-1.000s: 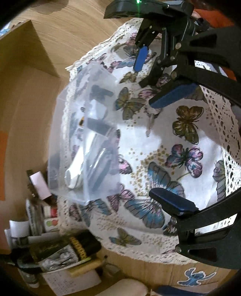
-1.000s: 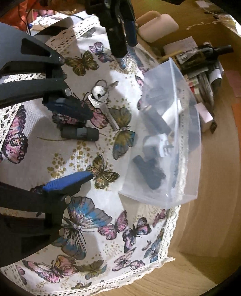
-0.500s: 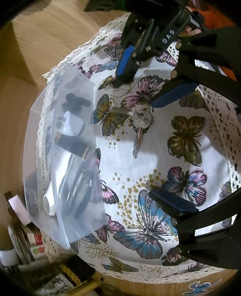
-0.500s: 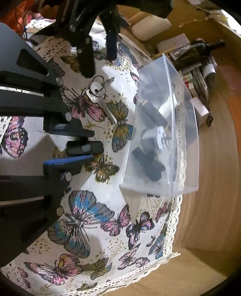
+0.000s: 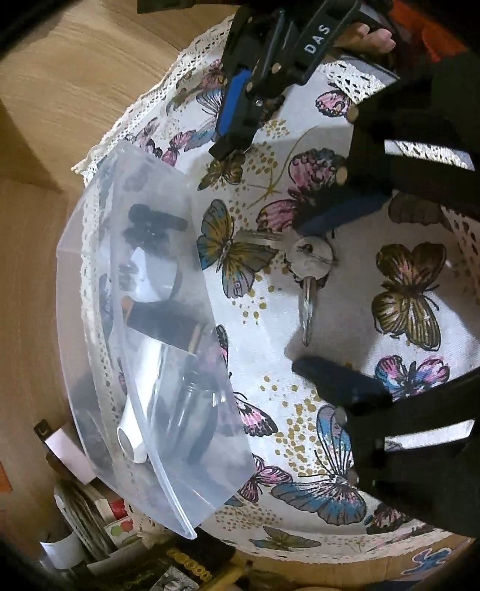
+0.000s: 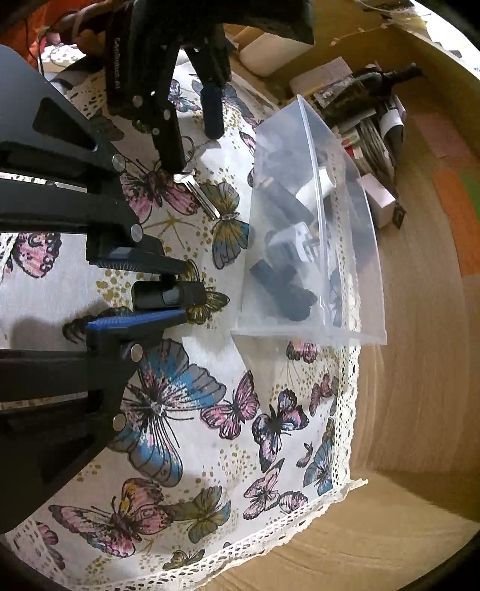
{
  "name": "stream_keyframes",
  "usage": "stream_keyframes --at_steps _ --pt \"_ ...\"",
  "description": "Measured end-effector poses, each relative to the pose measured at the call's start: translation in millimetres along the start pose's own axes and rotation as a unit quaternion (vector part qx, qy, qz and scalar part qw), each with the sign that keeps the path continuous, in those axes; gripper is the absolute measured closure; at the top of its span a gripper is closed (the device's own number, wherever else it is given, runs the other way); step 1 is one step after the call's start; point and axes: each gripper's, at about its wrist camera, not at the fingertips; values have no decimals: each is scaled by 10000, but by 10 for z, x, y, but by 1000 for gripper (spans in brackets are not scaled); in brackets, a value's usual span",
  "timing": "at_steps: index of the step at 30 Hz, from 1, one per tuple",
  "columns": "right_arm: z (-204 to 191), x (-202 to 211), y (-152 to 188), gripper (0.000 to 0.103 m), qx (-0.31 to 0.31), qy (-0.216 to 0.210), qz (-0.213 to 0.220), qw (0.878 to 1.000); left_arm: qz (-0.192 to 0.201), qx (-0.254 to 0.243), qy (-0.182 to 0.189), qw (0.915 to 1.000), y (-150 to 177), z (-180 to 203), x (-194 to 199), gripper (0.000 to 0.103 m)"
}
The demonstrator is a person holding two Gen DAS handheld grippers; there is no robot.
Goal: Organize rigid objects
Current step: 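Lift the keys with the left tool into the box while the right tool drops the flash drive in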
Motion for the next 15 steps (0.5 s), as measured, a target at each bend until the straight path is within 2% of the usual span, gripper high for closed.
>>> stream_keyframes --at_steps 7,15 --pt "6 18 -36 85 -55 -36 50 10000 121 9 -58 9999 52 19 64 42" --pt "-25 154 -133 85 -36 -60 303 9995 599 184 -64 9980 21 -65 381 42"
Point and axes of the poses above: each gripper's, at about its wrist camera, not at the fingertips, and x roughly against the way its jaws point, z to its right, y to its underside, and after that the axes turned 1 degree about y, right-handed
